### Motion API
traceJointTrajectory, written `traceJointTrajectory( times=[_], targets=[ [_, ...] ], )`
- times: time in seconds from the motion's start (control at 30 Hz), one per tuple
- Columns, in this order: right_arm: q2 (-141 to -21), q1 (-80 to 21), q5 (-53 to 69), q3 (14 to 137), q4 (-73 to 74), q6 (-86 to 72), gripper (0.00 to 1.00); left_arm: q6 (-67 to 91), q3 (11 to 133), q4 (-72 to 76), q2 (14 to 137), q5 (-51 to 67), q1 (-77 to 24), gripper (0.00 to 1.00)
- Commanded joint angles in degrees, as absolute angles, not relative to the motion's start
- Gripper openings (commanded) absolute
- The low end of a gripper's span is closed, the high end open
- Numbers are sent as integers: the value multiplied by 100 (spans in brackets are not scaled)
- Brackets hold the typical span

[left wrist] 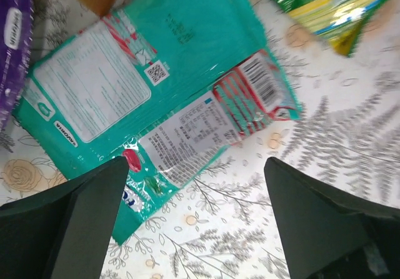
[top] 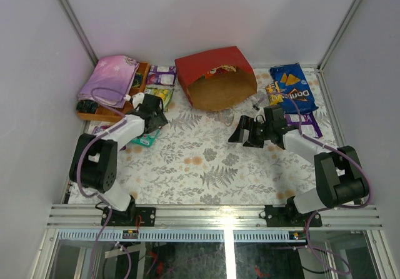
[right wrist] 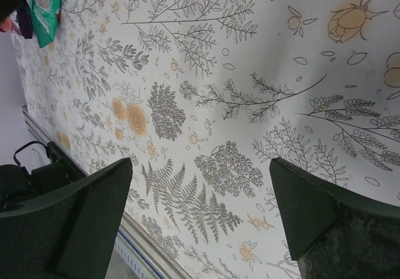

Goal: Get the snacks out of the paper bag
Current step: Move the snack to the center of the board, then take out the snack from the paper bag.

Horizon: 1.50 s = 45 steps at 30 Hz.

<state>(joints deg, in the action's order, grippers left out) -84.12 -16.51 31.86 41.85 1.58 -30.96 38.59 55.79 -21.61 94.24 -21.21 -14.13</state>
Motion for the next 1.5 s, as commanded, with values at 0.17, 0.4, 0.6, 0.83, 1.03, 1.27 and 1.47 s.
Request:
traceJointTrajectory(
  times=[0.17, 0.4, 0.6, 0.83, 1.03, 1.27, 1.47],
  targets=[
    [-7777, -1696, 2731, 4738, -16, -3174, 100, 2995, 6366, -2214, 8175, -1280, -1383, 100],
    [-7231, -1692, 1685, 3771, -3819, -5982, 99, 2787, 6664, -2270, 7862, -749, -1380, 100],
    [-8588, -1763, 1380, 4481, -4647, -7289, 99, 2473, 7112, -2544, 7877, -184, -1363, 100],
    [-10504, -2246, 667, 4997, -6324, -9095, 86, 2539, 6999, -2365, 7782, 773, -1247, 100],
    [-12026, -2532, 180, 6114, -6323, -10227, 81, 2406, 7020, -2412, 7623, 1213, -1157, 100],
    [-13036, -2539, -706, 7822, -5007, -10355, 83, 2331, 6862, -2340, 7528, 1715, -1037, 100],
    [-13824, -2505, -1446, 9060, -3858, -10467, 92, 2357, 6777, -2224, 7502, 2070, -990, 100]
  ],
)
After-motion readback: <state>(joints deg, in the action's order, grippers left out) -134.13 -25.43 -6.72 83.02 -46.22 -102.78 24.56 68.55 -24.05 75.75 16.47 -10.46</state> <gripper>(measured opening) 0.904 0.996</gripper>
